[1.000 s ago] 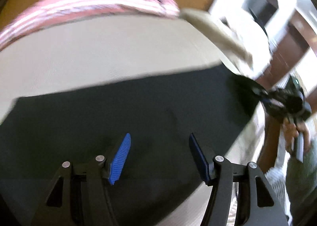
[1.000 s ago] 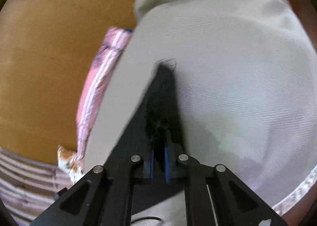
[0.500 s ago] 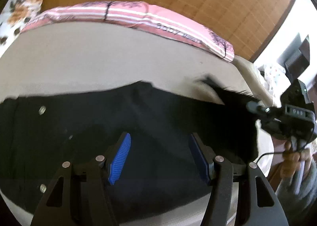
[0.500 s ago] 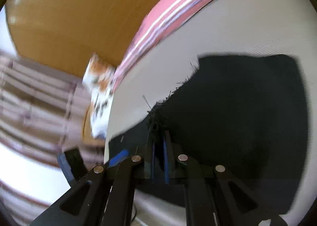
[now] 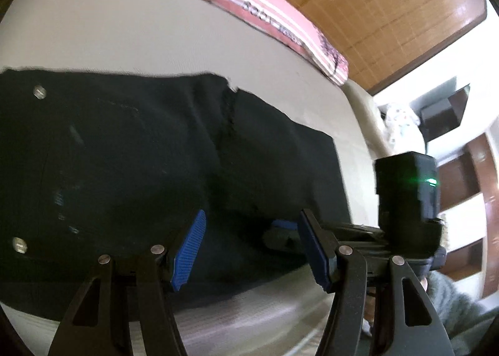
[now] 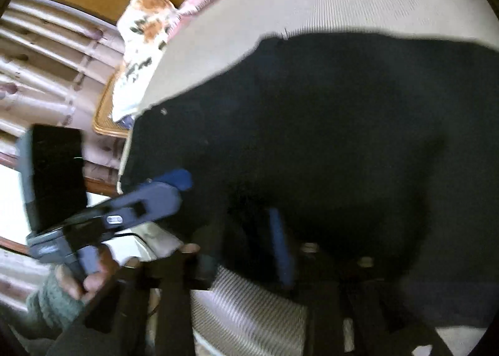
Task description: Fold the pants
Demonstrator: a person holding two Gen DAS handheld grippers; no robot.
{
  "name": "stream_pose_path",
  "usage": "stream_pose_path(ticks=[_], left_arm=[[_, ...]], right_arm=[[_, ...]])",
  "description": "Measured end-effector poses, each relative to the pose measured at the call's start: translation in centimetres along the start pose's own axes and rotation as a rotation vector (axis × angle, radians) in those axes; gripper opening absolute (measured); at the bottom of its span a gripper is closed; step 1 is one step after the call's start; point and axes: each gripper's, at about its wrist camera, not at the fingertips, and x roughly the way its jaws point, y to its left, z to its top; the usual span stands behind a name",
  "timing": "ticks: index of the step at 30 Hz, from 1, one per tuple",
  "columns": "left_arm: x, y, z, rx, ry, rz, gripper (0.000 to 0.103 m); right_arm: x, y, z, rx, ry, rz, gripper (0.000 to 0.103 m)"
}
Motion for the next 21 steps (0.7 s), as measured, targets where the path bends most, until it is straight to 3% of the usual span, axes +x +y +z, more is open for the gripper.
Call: stream_pose_path(ticks=[3, 9, 15, 21], left_arm=[[0.7, -0.1, 0.2, -0.054, 0.042, -0.085, 0.062], [2.7, 1.1, 0.5, -0.184, 0.132, -0.144, 0.062], [4.1, 1.8, -0.1, -0.226, 0.184, -0.091, 0.062], [3.9, 1.9, -0.4, -0.231, 0.183, -0.066, 0.062]], right_arm=[[-3.8, -0.8, -0.6, 0.012, -0.099, -0.011, 0.048], [-8.4, -5.0, -2.4, 0.152, -0.215, -0.03, 0.048], [-9.2, -7.2, -3.2, 0.241, -0.251, -0.006, 0.048], [-9.0, -7.5, -3.3, 0.257, -0.254, 0.0, 0.048]])
